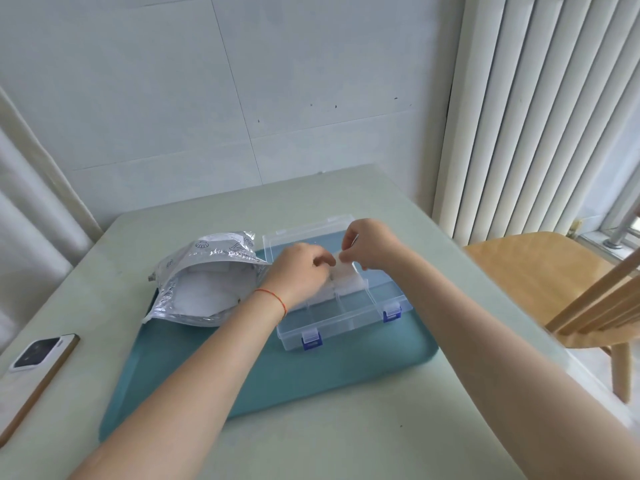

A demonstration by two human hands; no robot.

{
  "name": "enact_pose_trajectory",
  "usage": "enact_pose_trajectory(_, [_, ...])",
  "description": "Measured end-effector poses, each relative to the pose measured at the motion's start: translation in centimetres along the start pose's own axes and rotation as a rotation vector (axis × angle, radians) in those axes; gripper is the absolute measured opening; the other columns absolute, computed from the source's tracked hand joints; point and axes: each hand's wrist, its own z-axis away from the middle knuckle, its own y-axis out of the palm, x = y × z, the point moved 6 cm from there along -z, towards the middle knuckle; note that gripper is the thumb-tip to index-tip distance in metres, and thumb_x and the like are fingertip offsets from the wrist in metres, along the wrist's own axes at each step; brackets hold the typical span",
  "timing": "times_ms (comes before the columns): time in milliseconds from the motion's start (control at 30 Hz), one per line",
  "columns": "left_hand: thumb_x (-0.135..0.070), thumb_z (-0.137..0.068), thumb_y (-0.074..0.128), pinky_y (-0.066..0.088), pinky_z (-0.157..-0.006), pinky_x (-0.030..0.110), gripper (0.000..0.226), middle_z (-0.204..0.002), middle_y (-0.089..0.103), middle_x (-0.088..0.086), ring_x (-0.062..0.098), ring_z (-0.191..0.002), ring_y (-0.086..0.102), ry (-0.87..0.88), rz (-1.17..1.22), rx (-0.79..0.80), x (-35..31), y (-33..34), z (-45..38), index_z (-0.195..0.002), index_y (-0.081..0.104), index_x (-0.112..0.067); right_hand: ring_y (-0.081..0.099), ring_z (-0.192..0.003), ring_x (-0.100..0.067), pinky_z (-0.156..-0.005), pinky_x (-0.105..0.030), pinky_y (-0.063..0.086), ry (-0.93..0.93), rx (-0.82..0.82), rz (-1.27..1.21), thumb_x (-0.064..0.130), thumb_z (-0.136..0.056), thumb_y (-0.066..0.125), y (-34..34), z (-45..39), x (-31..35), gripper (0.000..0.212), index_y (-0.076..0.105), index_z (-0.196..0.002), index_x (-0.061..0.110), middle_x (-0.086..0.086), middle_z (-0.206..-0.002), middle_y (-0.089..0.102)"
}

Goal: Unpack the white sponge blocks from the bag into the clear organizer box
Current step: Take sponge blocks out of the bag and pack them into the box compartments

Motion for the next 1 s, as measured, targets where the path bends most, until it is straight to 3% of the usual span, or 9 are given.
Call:
enact_pose_trajectory(300, [-0.021, -0.096, 0.047, 0.042, -0.088, 0.027, 0.03, -0.115, 0.054, 0.007, 0.025, -0.104, 0.056, 0.038, -0.085, 0.098, -0.4, 0.7, 0.3, -0.105, 0.074, -0.016, 0.065, -0.084, -0.022, -0.062, -0.027, 0.048, -0.02, -0.072, 0.225, 0.01, -0.082, 0.06, 0.7, 0.1, 0.6, 0.012, 0.068, -0.08, 0.018, 0.001, -0.091, 0.067])
enact_pose_trajectory(467, [-0.021, -0.089, 0.054, 0.046, -0.071, 0.03, 0.021, -0.087, 0.061, 0.002, 0.023, -0.084, 0.058, 0.048, -0.017, -0.276, 1.0, -3.3, 3.3, -0.083, 0.072, -0.015, 0.056, -0.073, -0.024, -0.059, -0.029, 0.042, -0.134, -0.178, 0.159, 0.017, -0.084, 0.056, 0.7, 2.2, 4.8, 0.015, 0.067, -0.085, 0.007, -0.006, -0.083, 0.067])
enact_pose_trajectory(600, [-0.028, -0.083, 0.052, 0.034, -0.055, 0.028, 0.024, -0.072, 0.057, -0.002, 0.021, -0.069, 0.053, 0.009, 0.014, -0.545, 4.1, -6.9, 7.4, -0.071, 0.067, -0.014, 0.035, -0.059, -0.019, -0.056, -0.028, 0.03, -0.176, -0.091, 0.095, 0.023, -0.083, 0.056, 3.8, 3.7, 8.9, 0.03, 0.063, -0.082, -0.007, -0.007, -0.065, 0.048])
enact_pose_trajectory(700, [-0.024, -0.075, 0.05, 0.04, -0.062, 0.027, 0.021, -0.083, 0.056, 0.001, 0.021, -0.075, 0.053, 0.059, 0.001, -0.836, 7.1, -9.8, 11.4, -0.071, 0.07, -0.017, 0.031, -0.058, -0.019, -0.055, -0.028, 0.028, -0.199, -0.075, 0.064, 0.024, -0.083, 0.055, 6.4, 5.1, 11.9, 0.032, 0.053, -0.065, -0.002, -0.016, -0.064, 0.044])
enact_pose_trajectory(800, [-0.025, -0.073, 0.047, 0.041, -0.083, 0.036, 0.027, -0.1, 0.058, 0.008, 0.029, -0.094, 0.056, -0.015, -0.052, -0.896, 10.5, -10.8, 13.5, -0.075, 0.073, -0.018, 0.031, -0.054, -0.025, -0.052, -0.027, 0.026, -0.205, -0.05, 0.027, 0.015, -0.081, 0.05, 9.1, 6.0, 13.8, 0.028, 0.036, -0.057, 0.013, -0.006, -0.061, 0.035])
enact_pose_trajectory(867, [-0.026, -0.072, 0.044, 0.043, -0.088, 0.04, 0.032, -0.104, 0.061, 0.008, 0.031, -0.098, 0.058, -0.064, -0.029, -0.847, 12.4, -10.9, 14.1, -0.078, 0.075, -0.017, 0.052, -0.05, -0.034, -0.051, -0.024, 0.034, -0.189, 0.005, -0.023, 0.014, -0.083, 0.048, 11.0, 6.3, 14.8, 0.014, 0.058, -0.074, 0.011, -0.002, -0.075, 0.052])
enact_pose_trajectory(900, [-0.024, -0.072, 0.044, 0.046, -0.088, 0.04, 0.034, -0.104, 0.062, 0.006, 0.03, -0.098, 0.059, -0.076, 0.011, -0.815, 13.1, -10.9, 14.3, -0.083, 0.076, -0.016, 0.061, -0.052, -0.029, -0.049, -0.023, 0.038, -0.177, 0.035, -0.03, 0.015, -0.086, 0.048, 11.9, 6.3, 15.3, 0.021, 0.064, -0.098, 0.013, 0.0, -0.093, 0.061])
enact_pose_trajectory(933, [-0.022, -0.072, 0.045, 0.047, -0.088, 0.038, 0.037, -0.106, 0.062, 0.004, 0.027, -0.099, 0.059, -0.086, 0.072, -0.78, 13.6, -10.8, 14.3, -0.091, 0.076, -0.014, 0.063, -0.05, -0.021, -0.047, -0.022, 0.04, -0.15, 0.06, -0.029, 0.016, -0.087, 0.047, 12.6, 6.2, 15.5, 0.035, 0.058, -0.121, 0.013, -0.001, -0.108, 0.064])
enact_pose_trajectory(1000, [-0.018, -0.072, 0.046, 0.045, -0.089, 0.029, 0.046, -0.11, 0.061, 0.001, 0.02, -0.102, 0.057, -0.102, 0.199, -0.736, 14.2, -10.9, 14.4, -0.108, 0.074, -0.01, 0.06, -0.047, -0.015, -0.045, -0.022, 0.042, -0.096, 0.098, -0.024, 0.013, -0.086, 0.047, 13.8, 5.9, 16.0, 0.046, 0.043, -0.131, 0.007, -0.011, -0.106, 0.067])
